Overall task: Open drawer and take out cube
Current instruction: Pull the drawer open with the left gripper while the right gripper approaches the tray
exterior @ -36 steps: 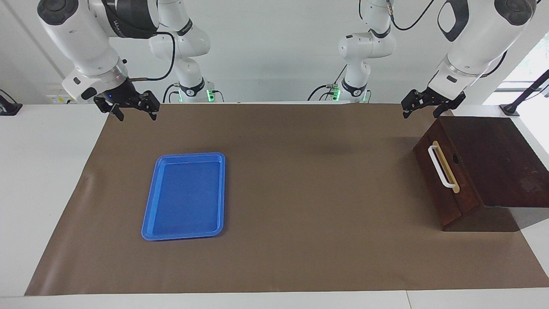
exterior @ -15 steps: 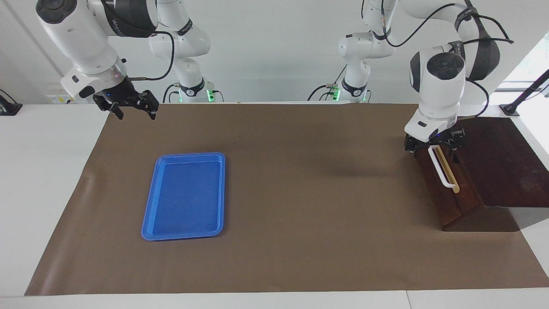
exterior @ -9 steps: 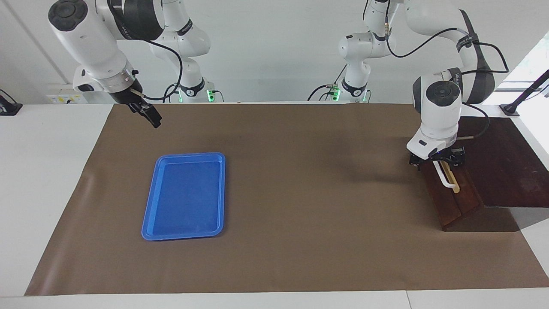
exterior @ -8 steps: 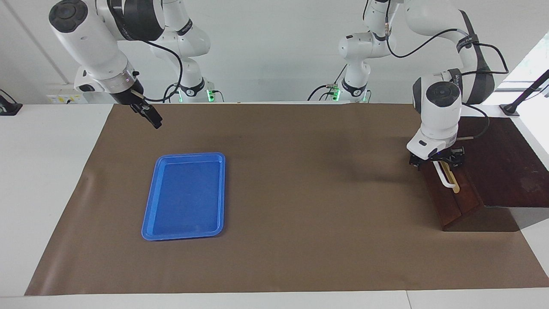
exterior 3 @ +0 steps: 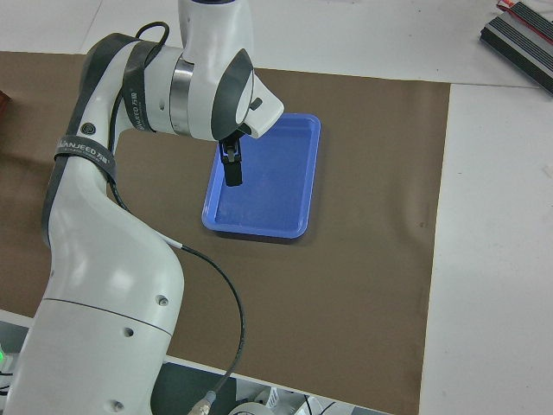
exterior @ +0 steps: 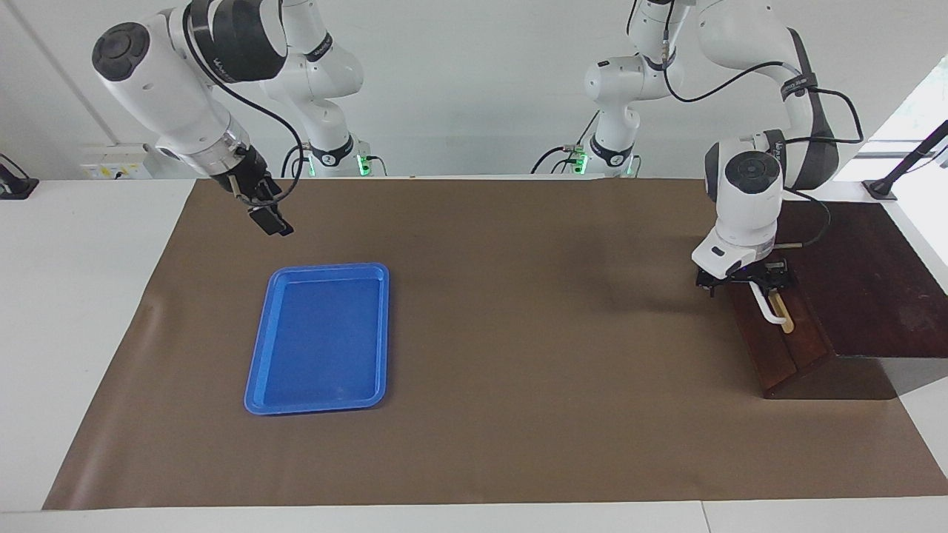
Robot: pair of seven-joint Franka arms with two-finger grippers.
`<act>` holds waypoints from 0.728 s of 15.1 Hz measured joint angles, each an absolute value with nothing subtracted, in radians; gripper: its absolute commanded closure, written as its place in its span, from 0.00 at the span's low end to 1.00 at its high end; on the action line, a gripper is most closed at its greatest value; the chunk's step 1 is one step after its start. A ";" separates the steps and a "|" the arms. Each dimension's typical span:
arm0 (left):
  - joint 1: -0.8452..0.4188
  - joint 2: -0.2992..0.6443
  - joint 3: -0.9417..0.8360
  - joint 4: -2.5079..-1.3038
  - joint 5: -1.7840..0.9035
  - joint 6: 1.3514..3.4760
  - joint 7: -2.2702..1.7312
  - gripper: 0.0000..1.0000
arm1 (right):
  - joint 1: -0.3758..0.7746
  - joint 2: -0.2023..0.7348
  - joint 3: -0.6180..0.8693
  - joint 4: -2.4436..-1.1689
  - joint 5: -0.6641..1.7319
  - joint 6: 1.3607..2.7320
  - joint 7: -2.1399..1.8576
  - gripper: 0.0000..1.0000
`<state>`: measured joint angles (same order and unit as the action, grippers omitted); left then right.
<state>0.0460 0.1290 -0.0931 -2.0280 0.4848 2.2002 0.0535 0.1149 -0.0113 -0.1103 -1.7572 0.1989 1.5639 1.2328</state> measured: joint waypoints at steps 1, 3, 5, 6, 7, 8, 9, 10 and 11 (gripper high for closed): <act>0.045 0.129 -0.095 -2.028 0.485 2.203 0.045 0.00 | 0.113 -0.003 -0.112 -1.758 0.216 1.565 1.255 0.00; 0.034 0.129 -0.101 -2.028 0.485 2.204 -0.005 0.00 | 0.106 0.009 -0.116 -1.758 0.261 1.570 1.304 0.00; 0.002 0.129 -0.105 -2.028 0.480 2.204 -0.082 0.00 | 0.096 0.012 -0.118 -1.759 0.295 1.574 1.338 0.00; -0.020 0.129 -0.106 -2.028 0.471 2.204 -0.118 0.00 | 0.096 0.013 -0.118 -1.759 0.301 1.575 1.353 0.00; -0.041 0.129 -0.107 -2.027 0.460 2.203 -0.148 0.00 | 0.098 0.013 -0.118 -1.759 0.303 1.577 1.364 0.00; -0.060 0.129 -0.108 -2.024 0.442 2.202 -0.174 0.00 | 0.099 0.013 -0.116 -1.760 0.303 1.583 1.370 0.00; -0.078 0.129 -0.108 -2.020 0.418 2.200 -0.195 0.00 | 0.099 0.013 -0.114 -1.760 0.304 1.595 1.373 0.00; -0.095 0.129 -0.108 -2.017 0.399 2.197 -0.216 0.00 | 0.099 0.013 -0.113 -1.762 0.304 1.607 1.373 0.00; -0.111 0.129 -0.108 -2.016 0.388 2.191 -0.239 0.00 | 0.099 0.014 -0.113 -1.763 0.304 1.616 1.374 0.00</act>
